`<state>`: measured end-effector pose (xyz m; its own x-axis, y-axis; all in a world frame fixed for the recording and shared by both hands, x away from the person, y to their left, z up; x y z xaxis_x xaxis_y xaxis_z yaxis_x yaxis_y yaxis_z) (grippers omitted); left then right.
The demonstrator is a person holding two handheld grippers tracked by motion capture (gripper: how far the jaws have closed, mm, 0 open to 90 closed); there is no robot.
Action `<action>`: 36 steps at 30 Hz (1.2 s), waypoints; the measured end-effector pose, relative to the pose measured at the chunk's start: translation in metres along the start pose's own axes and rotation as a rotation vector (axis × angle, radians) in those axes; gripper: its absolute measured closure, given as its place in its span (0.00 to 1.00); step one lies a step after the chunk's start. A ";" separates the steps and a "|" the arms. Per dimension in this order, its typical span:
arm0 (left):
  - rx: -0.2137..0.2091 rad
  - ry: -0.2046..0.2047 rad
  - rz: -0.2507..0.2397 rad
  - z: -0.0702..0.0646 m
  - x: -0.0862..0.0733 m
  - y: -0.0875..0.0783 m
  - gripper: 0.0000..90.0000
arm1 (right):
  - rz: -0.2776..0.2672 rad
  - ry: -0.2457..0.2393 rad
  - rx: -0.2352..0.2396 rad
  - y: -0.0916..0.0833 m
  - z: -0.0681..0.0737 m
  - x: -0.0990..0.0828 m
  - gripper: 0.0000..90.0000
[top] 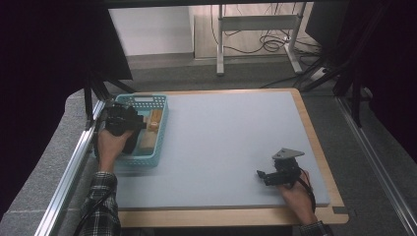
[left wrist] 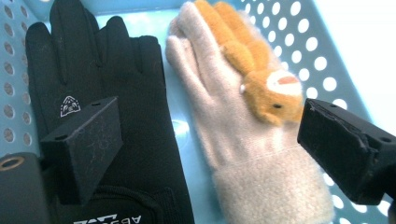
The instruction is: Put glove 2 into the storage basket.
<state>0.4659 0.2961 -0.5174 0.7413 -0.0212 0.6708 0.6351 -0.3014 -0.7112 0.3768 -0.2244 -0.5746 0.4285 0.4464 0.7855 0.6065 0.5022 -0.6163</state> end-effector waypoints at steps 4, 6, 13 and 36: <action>-0.014 0.000 -0.019 -0.002 0.001 -0.004 0.08 | 0.000 0.000 0.000 0.000 0.000 0.000 0.09; -0.015 0.004 -0.020 -0.003 0.002 -0.006 0.08 | 0.000 0.000 0.000 0.000 0.000 0.000 0.09; -0.029 0.031 -0.039 -0.011 0.002 -0.013 0.06 | 0.000 -0.001 0.000 0.000 0.000 0.000 0.09; -0.161 0.172 -0.071 -0.076 -0.009 -0.010 0.02 | 0.000 -0.001 0.000 0.000 0.000 0.000 0.09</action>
<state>0.4363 0.2270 -0.4999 0.6395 -0.1520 0.7536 0.6314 -0.4554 -0.6277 0.3768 -0.2244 -0.5746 0.4281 0.4475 0.7852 0.6065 0.5018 -0.6167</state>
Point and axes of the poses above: each handheld gripper's, and its own axes: y roughly forward along the jaws, x roughly out of its top, z roughly to its left, the point moved 6 cm from there along y, roughly forward along the jaws, and after that the axes turned 6 degrees about -z, right-handed, at the moved point
